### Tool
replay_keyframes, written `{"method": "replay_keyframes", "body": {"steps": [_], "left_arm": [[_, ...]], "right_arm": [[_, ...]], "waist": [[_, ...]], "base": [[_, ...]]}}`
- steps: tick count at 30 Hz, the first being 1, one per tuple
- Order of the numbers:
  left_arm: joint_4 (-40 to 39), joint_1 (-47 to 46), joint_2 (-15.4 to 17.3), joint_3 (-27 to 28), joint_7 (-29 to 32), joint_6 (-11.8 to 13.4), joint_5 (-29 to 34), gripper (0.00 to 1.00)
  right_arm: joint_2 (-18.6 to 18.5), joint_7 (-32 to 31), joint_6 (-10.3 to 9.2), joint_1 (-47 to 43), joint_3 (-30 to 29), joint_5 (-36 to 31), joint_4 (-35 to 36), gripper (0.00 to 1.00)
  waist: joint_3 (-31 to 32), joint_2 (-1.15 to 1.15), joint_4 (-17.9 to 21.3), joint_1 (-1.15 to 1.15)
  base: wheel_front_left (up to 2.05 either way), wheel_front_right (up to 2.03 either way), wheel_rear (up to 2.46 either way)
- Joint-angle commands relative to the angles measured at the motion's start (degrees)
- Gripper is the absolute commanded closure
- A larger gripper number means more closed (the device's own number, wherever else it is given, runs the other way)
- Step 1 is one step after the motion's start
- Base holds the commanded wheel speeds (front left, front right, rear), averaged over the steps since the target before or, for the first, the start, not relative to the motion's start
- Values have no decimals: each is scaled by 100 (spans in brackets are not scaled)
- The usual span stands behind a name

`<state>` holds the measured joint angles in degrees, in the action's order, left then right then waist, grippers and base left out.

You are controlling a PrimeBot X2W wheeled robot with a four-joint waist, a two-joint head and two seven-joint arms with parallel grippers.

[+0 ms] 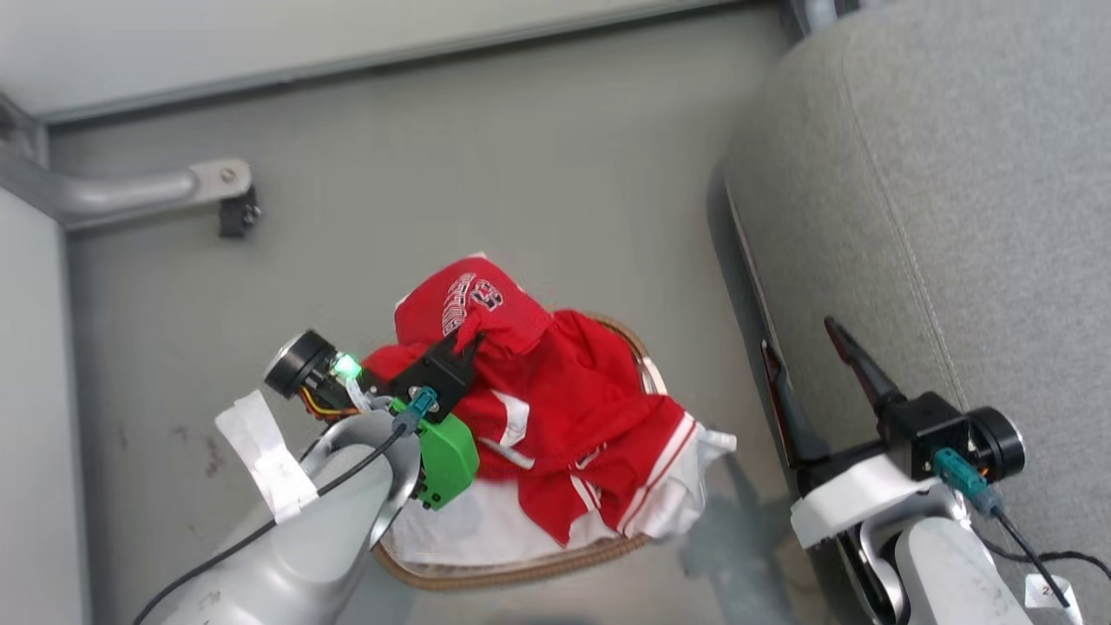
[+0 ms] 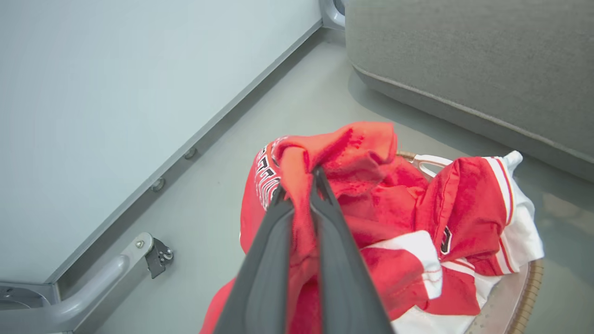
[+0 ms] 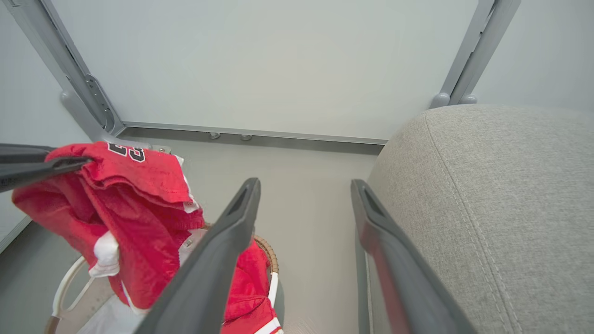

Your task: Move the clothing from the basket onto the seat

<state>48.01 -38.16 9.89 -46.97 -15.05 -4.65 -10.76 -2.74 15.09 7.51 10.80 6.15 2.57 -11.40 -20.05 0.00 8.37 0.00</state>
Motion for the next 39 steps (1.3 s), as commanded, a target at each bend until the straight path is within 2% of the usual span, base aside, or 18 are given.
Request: {"method": "replay_keyframes", "body": {"steps": [1, 7, 22, 31, 39], "left_arm": [[-179, 64, 65, 1, -17, -35, 44, 100], [-851, -223, 302, -32, -12, -127, 161, 100], [-1381, -1298, 482, -359, 265, -279, -113, 100], [-1611, -1819, 385, -642, 513, -287, -312, 100], [-1640, -2049, 195, -889, 609, -289, -546, 100]], "right_arm": [[-27, 12, -4, -137, 6, -34, -27, 0], [-27, 12, -4, -371, 77, -65, -75, 0], [-25, 12, -4, -457, 506, -116, 9, 0], [-25, 12, -4, 70, 941, -255, -35, 0], [-26, 12, -4, 886, 1641, -32, -363, 0]], "waist": [[819, 0, -396, 0], [1276, 0, -479, 0], [1865, 0, -561, 0], [1963, 0, -641, 0], [2020, 0, -758, 0]], "base": [[0, 0, 0], [0, 0, 0], [0, 0, 0], [0, 0, 0], [0, 0, 0]]}}
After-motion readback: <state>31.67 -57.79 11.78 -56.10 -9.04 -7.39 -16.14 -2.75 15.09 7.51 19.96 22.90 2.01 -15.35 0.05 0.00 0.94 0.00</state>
